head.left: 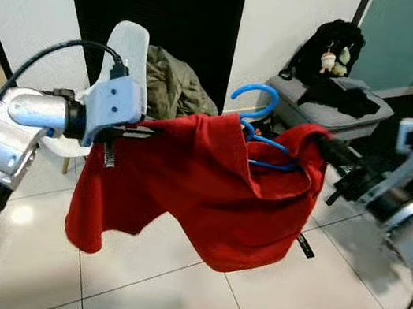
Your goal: Hang hanger
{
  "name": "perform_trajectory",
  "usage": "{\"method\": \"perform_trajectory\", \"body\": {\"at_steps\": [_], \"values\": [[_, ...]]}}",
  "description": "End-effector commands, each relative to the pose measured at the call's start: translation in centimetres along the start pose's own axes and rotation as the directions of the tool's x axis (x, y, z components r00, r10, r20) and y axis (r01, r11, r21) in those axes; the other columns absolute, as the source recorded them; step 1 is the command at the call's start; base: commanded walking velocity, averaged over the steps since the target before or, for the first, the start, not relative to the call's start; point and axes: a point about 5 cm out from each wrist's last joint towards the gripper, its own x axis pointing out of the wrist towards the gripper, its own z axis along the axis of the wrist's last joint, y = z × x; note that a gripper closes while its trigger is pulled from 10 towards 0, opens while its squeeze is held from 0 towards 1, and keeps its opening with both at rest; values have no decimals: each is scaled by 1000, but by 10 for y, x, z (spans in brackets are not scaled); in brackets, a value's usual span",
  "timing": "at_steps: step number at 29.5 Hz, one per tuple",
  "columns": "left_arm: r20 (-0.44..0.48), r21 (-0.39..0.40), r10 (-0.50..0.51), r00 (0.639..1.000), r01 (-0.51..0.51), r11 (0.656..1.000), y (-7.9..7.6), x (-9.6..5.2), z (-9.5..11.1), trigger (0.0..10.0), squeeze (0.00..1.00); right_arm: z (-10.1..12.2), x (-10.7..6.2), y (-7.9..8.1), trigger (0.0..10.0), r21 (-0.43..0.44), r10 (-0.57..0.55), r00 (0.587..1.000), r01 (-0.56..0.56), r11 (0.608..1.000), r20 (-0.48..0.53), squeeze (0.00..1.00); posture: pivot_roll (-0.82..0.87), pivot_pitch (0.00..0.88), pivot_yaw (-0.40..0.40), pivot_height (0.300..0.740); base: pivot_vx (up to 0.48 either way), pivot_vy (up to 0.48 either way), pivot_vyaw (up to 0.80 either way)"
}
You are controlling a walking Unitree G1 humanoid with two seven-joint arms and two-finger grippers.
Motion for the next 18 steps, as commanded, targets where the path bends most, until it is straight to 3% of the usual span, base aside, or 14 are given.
{"method": "perform_trajectory", "body": {"at_steps": [1, 3, 5, 8, 11, 14, 15, 17, 18], "values": [[52, -18, 48, 997, -47, 999, -3, 8, 8, 10000, 0, -4, 11, 14, 0, -19, 39, 998, -40, 999, -39, 0, -12, 62, 17, 740, 0, 0, 0], [102, -96, 131, 986, -121, 988, -21, 31, 12, 10000, 0, -25, 28, 32, 0, -1, 73, 991, -73, 997, -112, 0, -8, 58, 3, 740, 0, 0, 0], [113, -135, 175, 978, -160, 978, -27, 39, 14, 10000, 0, -30, 33, 37, 0, 6, 80, 988, -80, 997, -133, 0, -8, 58, 3, 740, 0, 0, 0], [85, -172, 253, 964, -236, 956, -34, 42, 7, 10000, 0, -24, 32, 29, 0, 8, 32, 992, -32, 999, -121, 0, -14, 57, 3, 740, 0, 0, 0], [26, -222, 345, 938, -331, 917, -55, 45, -4, 10000, 0, -7, 28, 6, 0, 2, -105, 992, 105, 994, -68, 0, -21, 55, -3, 740, 0, 0, 0], [6, -226, 360, 933, -349, 909, -63, 45, -7, 10000, 0, -2, 26, -1, 0, -10, -148, 988, 148, 989, -52, 0, -23, 53, -6, 740, 0, 0, 0], [-13, -218, 371, 929, -364, 905, -70, 46, -9, 10000, 0, 5, 21, -12, 0, -27, -191, 981, 191, 981, -35, 0, -25, 56, -15, 740, 0, 0, 0], [-13, -218, 371, 929, -364, 905, -70, 46, -9, 10000, 0, 5, 21, -12, 0, -27, -191, 981, 191, 981, -35, 0, -25, 56, -15, 740, 0, 0, 0], [-33, -209, 386, 922, -384, 899, -79, 43, -13, 10000, 0, 17, 15, -25, 0, -52, -249, 968, 248, 967, -6, 0, -24, 55, -21, 740, 0, 0, 0]]}}
